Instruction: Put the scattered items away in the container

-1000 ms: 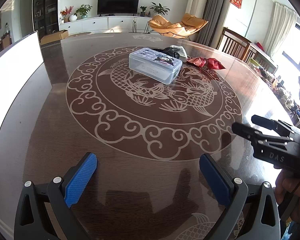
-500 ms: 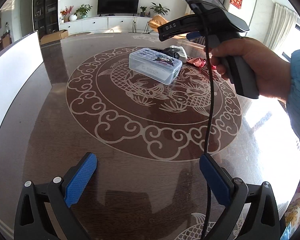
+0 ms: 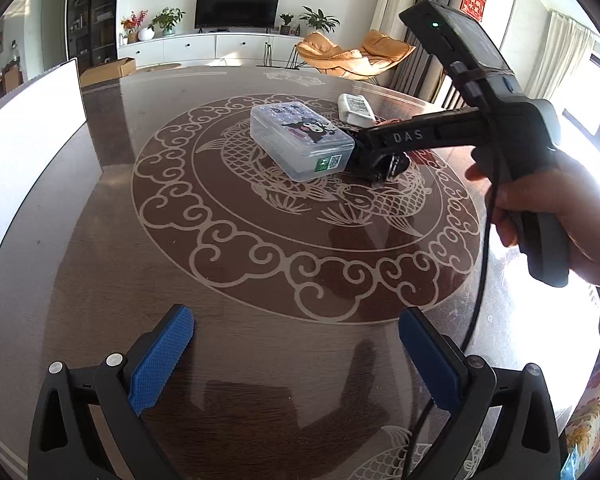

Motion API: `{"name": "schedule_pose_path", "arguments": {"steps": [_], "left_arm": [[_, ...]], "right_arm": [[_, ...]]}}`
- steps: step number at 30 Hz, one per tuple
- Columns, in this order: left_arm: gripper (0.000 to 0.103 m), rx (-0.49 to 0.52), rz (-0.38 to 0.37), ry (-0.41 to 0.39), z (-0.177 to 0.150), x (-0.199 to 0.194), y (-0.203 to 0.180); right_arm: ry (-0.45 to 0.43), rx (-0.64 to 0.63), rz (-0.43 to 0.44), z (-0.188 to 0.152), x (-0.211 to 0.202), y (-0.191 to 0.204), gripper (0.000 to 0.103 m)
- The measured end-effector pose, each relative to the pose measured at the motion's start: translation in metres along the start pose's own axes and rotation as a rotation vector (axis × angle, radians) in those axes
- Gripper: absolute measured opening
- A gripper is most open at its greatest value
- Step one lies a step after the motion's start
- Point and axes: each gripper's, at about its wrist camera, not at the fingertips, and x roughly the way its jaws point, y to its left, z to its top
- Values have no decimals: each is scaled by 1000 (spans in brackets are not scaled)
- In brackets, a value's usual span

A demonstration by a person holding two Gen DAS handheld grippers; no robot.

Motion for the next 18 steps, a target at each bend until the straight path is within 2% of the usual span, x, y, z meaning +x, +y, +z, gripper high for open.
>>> {"name": "schedule_pose_path", "arguments": {"steps": [3, 4, 6, 8, 10, 14, 15, 18], "left_arm": [[103, -11, -15, -5, 0, -1, 2], [103, -15, -20, -7, 1, -1, 3], [103, -18, -24, -9, 1, -1, 4], [103, -15, -20, -7, 1, -1, 3], [103, -11, -15, -5, 1, 0, 2], [103, -36, -32, -12, -6, -8, 8], [103, -39, -25, -11, -11, -13, 12], [103, -34, 6, -2, -27, -28, 24]], "right_arm": [[30, -111, 99, -17, -20, 20, 77], [28, -132, 106, -21, -27, 24, 76], [-30, -96, 84, -20, -42, 22, 77], [-98, -41, 50, -5, -49, 16, 77], [-124, -23, 23, 19, -41, 16, 77], [-26, -15, -46, 65, 10, 22, 77], [-1, -7, -12, 69, 20, 23, 77], [7, -46, 212, 72, 23, 43, 75]]}}
